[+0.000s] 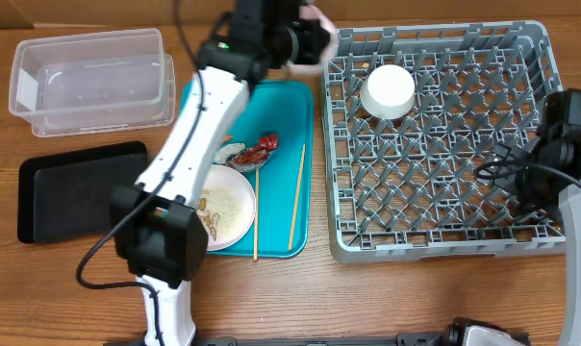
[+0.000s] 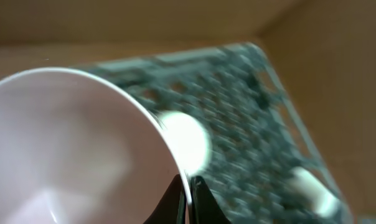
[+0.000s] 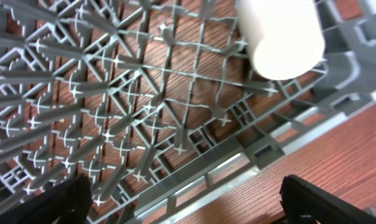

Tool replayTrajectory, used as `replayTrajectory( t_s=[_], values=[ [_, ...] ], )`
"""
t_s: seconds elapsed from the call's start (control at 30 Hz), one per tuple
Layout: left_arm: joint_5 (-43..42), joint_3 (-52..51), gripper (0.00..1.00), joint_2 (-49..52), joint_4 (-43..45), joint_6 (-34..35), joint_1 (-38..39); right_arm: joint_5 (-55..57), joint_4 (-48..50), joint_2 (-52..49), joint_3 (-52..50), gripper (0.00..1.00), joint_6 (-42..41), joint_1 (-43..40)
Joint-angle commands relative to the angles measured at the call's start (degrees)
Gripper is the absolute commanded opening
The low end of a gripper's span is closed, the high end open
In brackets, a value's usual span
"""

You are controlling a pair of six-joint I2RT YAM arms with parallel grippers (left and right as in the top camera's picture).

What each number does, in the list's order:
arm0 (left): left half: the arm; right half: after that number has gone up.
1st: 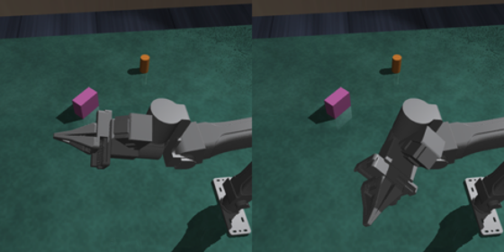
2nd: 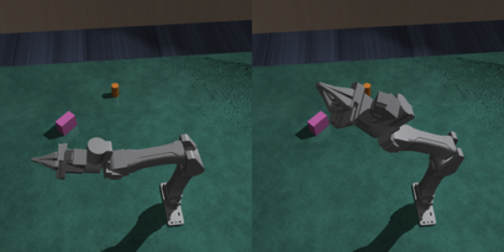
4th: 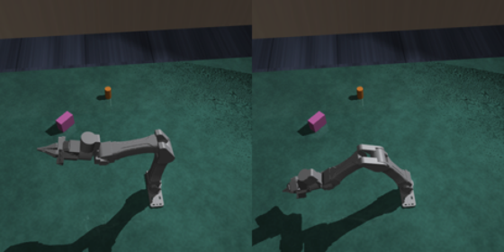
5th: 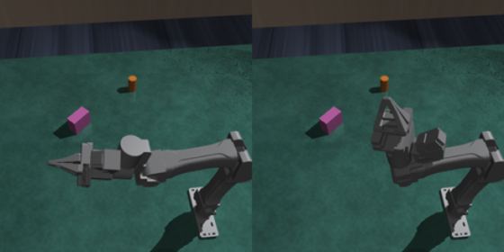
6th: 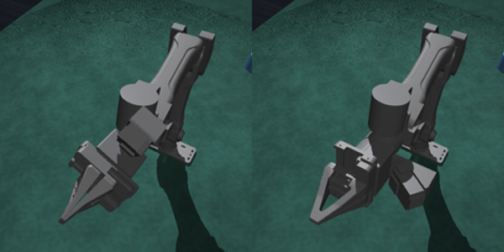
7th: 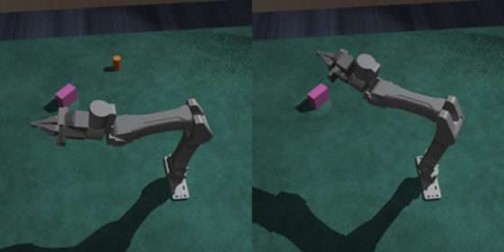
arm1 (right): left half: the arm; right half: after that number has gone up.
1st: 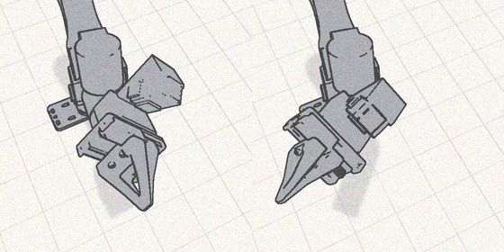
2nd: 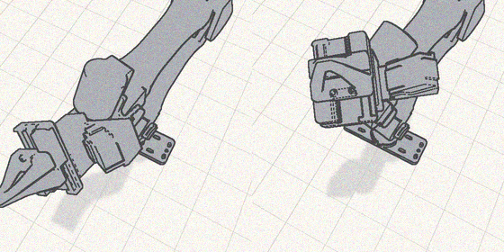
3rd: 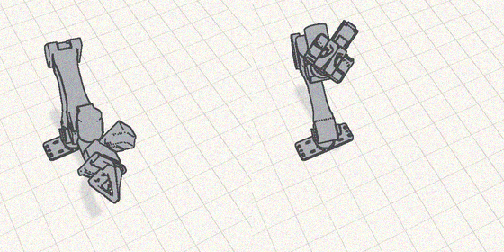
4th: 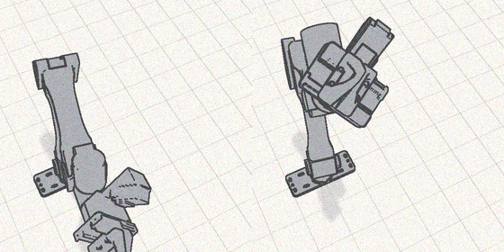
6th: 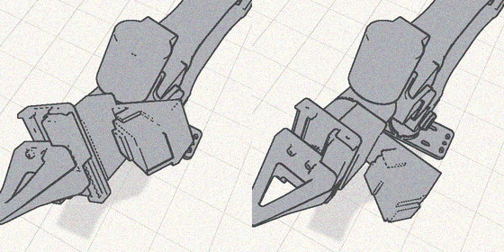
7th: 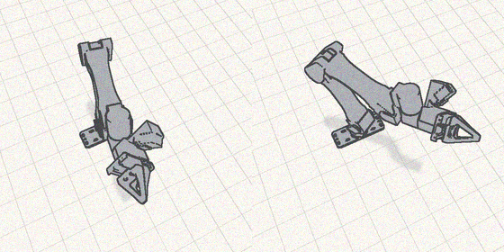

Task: Sort waste into correct bins and load items into the dishwasher
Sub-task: 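Carry the pink-lined bowl into the rack and release it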

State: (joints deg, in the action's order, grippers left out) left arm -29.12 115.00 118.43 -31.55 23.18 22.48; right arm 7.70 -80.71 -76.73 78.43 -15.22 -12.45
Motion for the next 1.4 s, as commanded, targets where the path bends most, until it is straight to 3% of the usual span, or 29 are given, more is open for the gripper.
replayTrajectory(
  t_s=[0.0,0.3,0.53,0.67,0.8,0.97,1.13,1.37],
  values=[
    [-6.88,0.33,0.04,0.02,2.6,5.95,5.33,2.75,-0.15,4.13,1.05,1.0,-1.62,-1.9],
    [-6.95,0.24,0.04,3.13,22.77,16.37,16.55,1.25,-0.13,6.97,1.05,1.0,-2.43,-5.9],
    [-12.33,0.24,0.04,12.74,48.35,35.56,19.8,1.22,0.0,6.97,1.05,1.0,-2.43,-5.9],
    [-12.31,0.24,0.04,17.57,56.08,46.07,20.04,1.22,0.0,6.97,1.05,1.0,-2.43,-5.9],
    [-12.72,0.24,0.04,21.55,58.03,51.74,20.04,1.25,0.0,6.97,1.05,1.0,-2.43,-5.9],
    [-14.03,0.22,0.04,24.09,58.49,53.64,20.04,1.25,0.02,6.97,1.05,1.0,-2.4,-5.9],
    [-14.51,0.22,0.04,24.09,54.16,49.11,19.58,1.25,0.02,6.97,1.05,1.0,-2.4,-5.9],
    [-17.14,0.22,0.04,24.09,40.79,40.22,17.14,1.27,0.0,6.97,1.05,1.0,-2.4,-5.9]
  ],
)
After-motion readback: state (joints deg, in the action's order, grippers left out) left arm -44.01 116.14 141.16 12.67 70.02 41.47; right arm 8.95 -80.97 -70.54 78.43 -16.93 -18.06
